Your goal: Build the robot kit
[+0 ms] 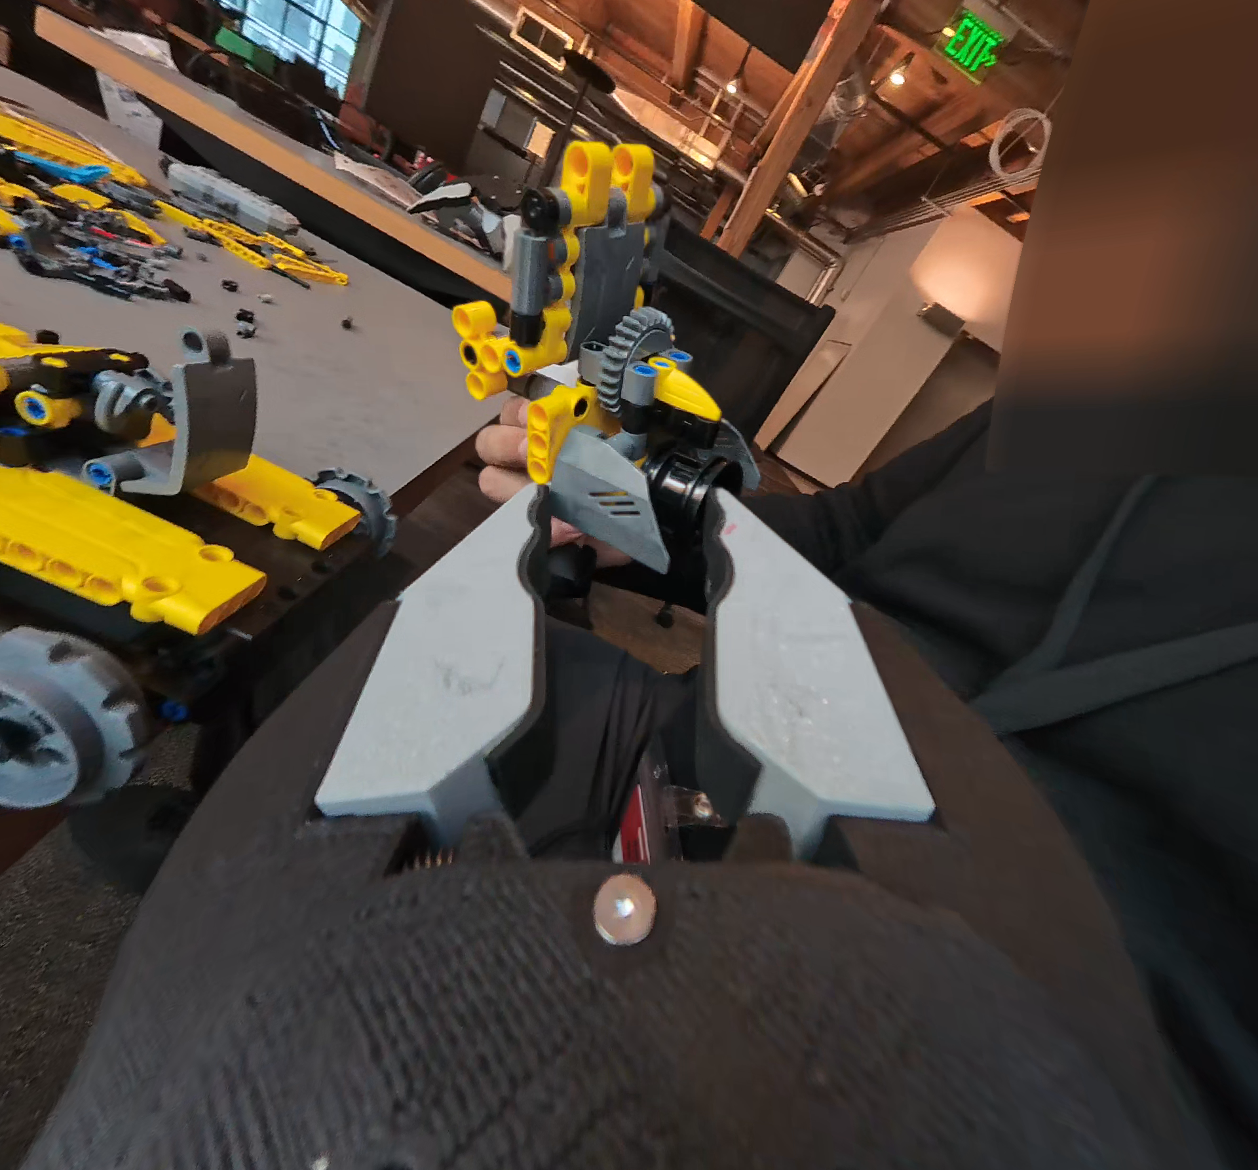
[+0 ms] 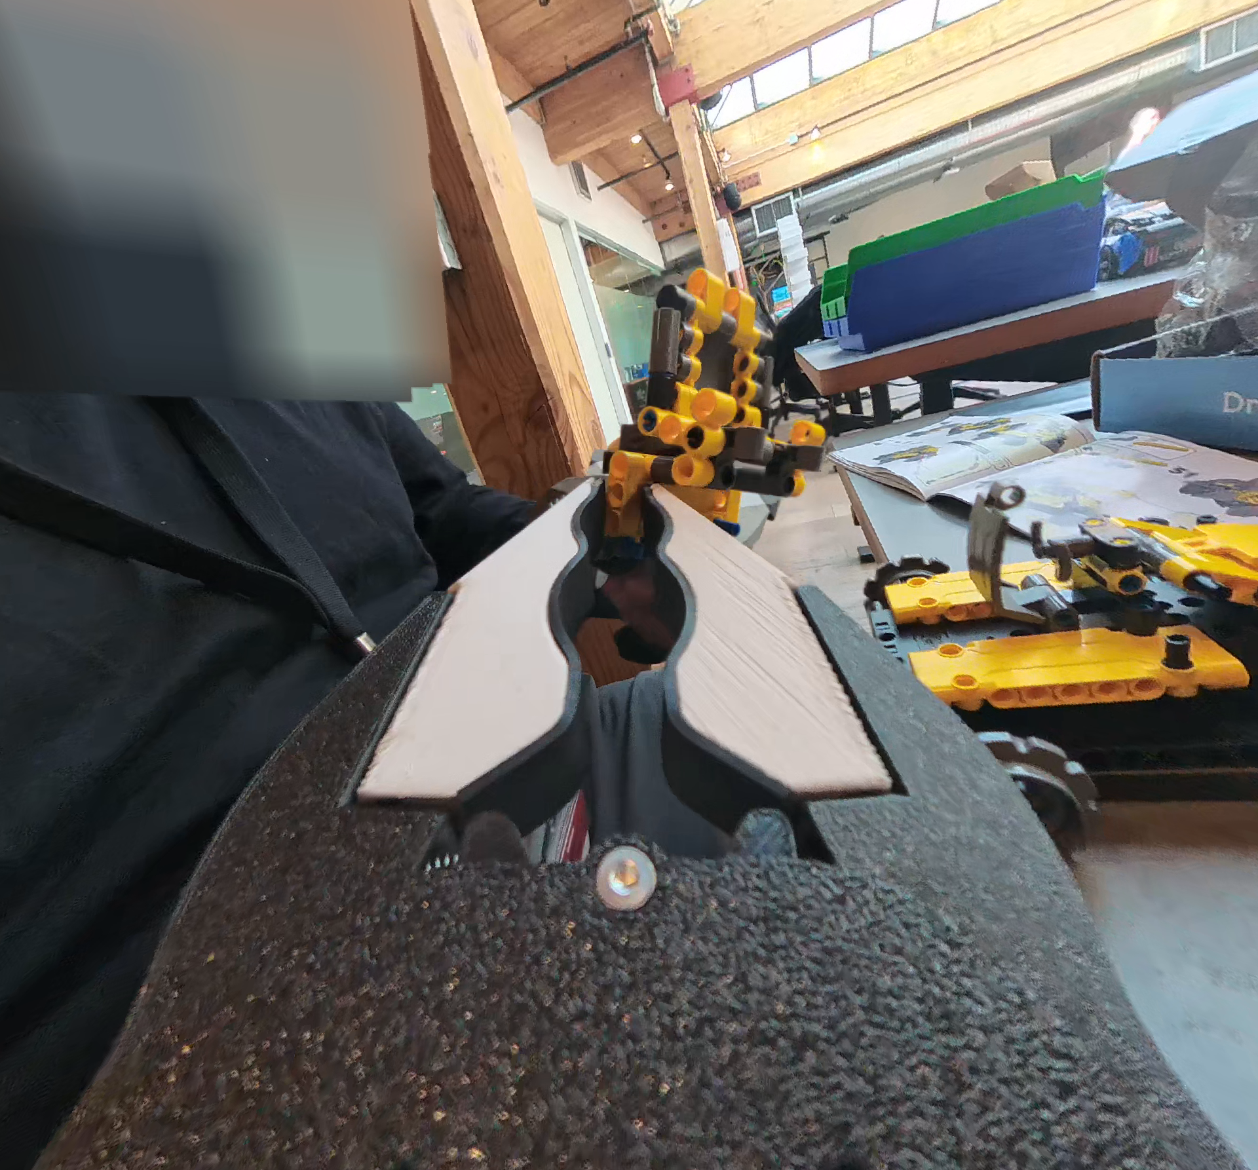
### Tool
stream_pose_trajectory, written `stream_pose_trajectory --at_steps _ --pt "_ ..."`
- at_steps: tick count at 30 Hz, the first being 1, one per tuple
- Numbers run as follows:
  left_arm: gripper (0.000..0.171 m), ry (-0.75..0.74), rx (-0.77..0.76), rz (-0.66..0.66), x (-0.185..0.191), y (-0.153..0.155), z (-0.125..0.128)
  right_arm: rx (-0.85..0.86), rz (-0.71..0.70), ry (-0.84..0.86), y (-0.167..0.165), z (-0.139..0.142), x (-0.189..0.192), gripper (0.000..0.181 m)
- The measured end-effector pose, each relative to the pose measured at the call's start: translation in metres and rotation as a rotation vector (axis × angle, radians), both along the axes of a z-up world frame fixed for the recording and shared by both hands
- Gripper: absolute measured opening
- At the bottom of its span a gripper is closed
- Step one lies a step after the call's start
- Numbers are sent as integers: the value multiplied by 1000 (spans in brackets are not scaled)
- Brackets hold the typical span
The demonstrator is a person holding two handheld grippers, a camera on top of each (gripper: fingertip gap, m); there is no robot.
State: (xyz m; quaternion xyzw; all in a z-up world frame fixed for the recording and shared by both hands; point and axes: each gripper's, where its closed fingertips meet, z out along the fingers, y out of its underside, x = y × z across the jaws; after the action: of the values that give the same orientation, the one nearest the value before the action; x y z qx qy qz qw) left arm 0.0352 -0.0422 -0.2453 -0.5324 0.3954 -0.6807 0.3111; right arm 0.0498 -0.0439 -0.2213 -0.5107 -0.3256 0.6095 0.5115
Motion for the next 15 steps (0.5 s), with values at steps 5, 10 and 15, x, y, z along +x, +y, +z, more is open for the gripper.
stream_pose_trajectory --at_steps 5,10,15 --pt "40 107 111 124 1 14 -13 -102 -46 -50 19 -14 5 9" --pt "40 342 450 332 5 29 -30 -203 -96 -114 34 -34 10 16" --pt "40 469 731 414 2 27 -39 -150 -119 -200 32 -43 7 11"
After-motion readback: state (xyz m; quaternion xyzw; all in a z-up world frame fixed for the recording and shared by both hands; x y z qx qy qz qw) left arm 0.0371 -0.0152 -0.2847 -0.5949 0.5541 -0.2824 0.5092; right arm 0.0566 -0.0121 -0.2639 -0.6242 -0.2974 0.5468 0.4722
